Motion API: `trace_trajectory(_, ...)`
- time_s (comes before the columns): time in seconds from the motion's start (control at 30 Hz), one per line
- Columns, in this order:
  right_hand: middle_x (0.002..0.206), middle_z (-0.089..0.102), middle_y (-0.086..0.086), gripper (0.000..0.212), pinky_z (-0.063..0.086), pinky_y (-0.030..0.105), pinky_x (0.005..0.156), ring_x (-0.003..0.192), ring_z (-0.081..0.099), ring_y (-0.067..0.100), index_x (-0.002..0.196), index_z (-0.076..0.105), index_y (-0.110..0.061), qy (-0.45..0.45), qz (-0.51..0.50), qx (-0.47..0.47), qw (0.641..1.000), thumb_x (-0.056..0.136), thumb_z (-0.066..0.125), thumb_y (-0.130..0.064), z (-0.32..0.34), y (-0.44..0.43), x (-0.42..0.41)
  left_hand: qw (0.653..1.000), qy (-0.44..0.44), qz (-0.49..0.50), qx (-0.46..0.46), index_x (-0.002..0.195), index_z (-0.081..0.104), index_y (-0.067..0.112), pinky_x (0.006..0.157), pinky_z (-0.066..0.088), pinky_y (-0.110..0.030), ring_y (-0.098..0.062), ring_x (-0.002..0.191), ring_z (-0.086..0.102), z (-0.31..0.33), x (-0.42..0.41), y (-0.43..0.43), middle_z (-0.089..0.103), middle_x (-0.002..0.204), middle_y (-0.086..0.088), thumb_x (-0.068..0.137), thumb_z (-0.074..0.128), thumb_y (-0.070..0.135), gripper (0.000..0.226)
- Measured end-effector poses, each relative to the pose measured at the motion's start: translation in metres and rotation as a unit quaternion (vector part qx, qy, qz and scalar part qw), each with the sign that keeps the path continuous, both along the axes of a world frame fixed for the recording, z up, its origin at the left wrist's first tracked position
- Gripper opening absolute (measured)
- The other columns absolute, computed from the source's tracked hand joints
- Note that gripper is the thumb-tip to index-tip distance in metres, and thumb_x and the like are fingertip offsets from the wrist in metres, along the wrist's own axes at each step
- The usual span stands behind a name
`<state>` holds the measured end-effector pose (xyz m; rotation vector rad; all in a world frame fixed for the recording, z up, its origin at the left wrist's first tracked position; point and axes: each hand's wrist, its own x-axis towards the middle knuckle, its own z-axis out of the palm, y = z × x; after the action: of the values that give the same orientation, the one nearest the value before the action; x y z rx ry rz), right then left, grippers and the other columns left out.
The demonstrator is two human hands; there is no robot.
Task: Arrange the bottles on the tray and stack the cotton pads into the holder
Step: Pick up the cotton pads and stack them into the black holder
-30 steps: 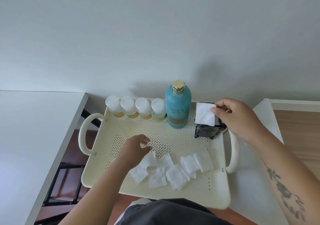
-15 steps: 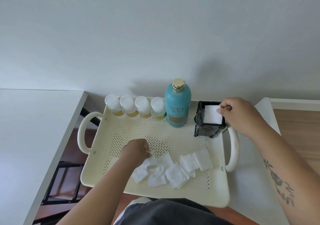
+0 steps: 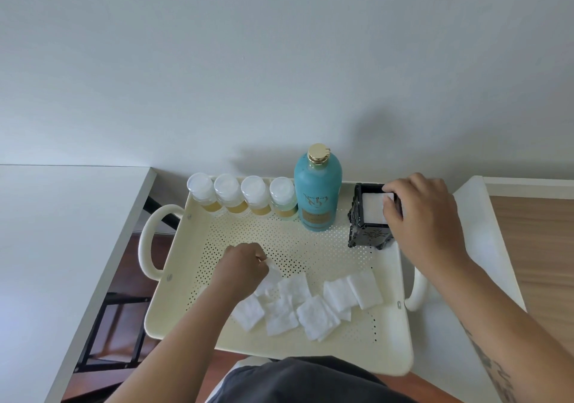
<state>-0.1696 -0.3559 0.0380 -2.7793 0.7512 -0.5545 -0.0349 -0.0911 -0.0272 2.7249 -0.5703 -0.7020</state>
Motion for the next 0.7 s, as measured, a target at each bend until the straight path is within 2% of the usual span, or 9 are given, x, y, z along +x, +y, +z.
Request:
trace_trajectory(0.1,0.088,0.07,0.001,0.012,0.041,0.045,0.088,0.108,0.055,0.037,0.083,0.069,-0.014,0.032,0.028,0.006,0.999,0.089,0.059,-0.018,-0.005,0.006,-0.003,0.999,0.001,0.006,-0.038,0.098,0.066,0.022,0.082,0.049,-0.034,-0.02,0.1,0.053,0.005,0.002,0.002,0.063,0.096,0.004,0.089,0.058,0.022,0.012)
trace_trajectory(0.2,0.097,0.07,-0.007,0.037,0.02,0.051,0.111,0.129,0.043,0.032,0.081,0.066,-0.023,0.135,0.031,0.026,0.99,0.098,0.039,-0.041,-0.011,0.009,-0.002,0.988,0.044,0.07,-0.132,0.089,0.063,0.024,0.068,0.045,-0.025,-0.014,0.085,0.057,0.012,0.002,0.002,0.065,0.094,0.007,0.089,0.06,0.021,0.004)
trace_trajectory(0.3,0.098,0.069,-0.013,0.06,0.008,0.051,0.115,0.134,0.037,0.027,0.084,0.065,-0.03,0.175,0.026,0.024,0.984,0.097,0.014,-0.059,-0.013,0.008,0.0,0.962,0.109,0.134,-0.21,0.086,0.063,0.026,0.059,0.04,-0.023,-0.012,0.07,0.056,0.019,0.001,0.0,0.069,0.088,0.003,0.091,0.06,0.022,0.008)
trace_trajectory(0.43,0.098,0.069,-0.013,0.078,0.002,0.051,0.116,0.135,0.037,0.026,0.079,0.065,-0.033,0.21,0.033,0.031,0.977,0.092,-0.004,-0.066,-0.011,0.007,0.005,0.912,0.18,0.177,-0.323,0.092,0.067,0.022,0.066,0.044,-0.026,-0.013,0.072,0.057,0.029,-0.002,-0.004,0.073,0.082,0.003,0.093,0.064,0.022,0.004)
trace_trajectory(0.5,0.099,0.069,-0.012,0.076,0.002,0.051,0.116,0.135,0.037,0.026,0.08,0.066,-0.033,0.226,0.033,0.037,0.973,0.093,-0.002,-0.064,-0.01,0.007,0.007,0.892,0.198,0.183,-0.362,0.093,0.067,0.021,0.067,0.046,-0.027,-0.012,0.072,0.058,0.035,-0.005,-0.008,0.072,0.078,0.006,0.093,0.065,0.022,0.002)
trace_trajectory(0.57,0.101,0.069,-0.011,0.064,0.004,0.052,0.115,0.132,0.04,0.027,0.084,0.068,-0.031,0.209,0.03,0.022,0.977,0.096,0.012,-0.06,-0.008,0.008,0.007,0.878,0.207,0.181,-0.391,0.091,0.067,0.022,0.067,0.047,-0.028,-0.009,0.07,0.059,0.04,-0.008,-0.014,0.072,0.077,0.007,0.093,0.065,0.021,0.003)
trace_trajectory(0.63,0.094,0.07,-0.007,0.043,0.019,0.052,0.11,0.118,0.052,0.03,0.085,0.069,-0.024,0.107,0.023,-0.007,0.994,0.098,0.037,-0.049,-0.001,0.011,0.003,0.87,0.212,0.172,-0.412,0.092,0.067,0.022,0.067,0.047,-0.028,-0.006,0.07,0.06,0.046,-0.012,-0.019,0.073,0.078,0.007,0.094,0.065,0.021,0.003)
trace_trajectory(0.7,0.081,0.069,-0.008,0.028,0.034,0.044,0.092,0.094,0.058,0.027,0.081,0.068,-0.022,-0.036,0.012,-0.006,0.999,0.092,0.052,-0.042,0.006,0.02,-0.002,0.861,0.219,0.161,-0.429,0.092,0.067,0.023,0.068,0.047,-0.028,-0.008,0.072,0.06,0.051,-0.016,-0.024,0.073,0.08,0.005,0.094,0.065,0.022,0.003)
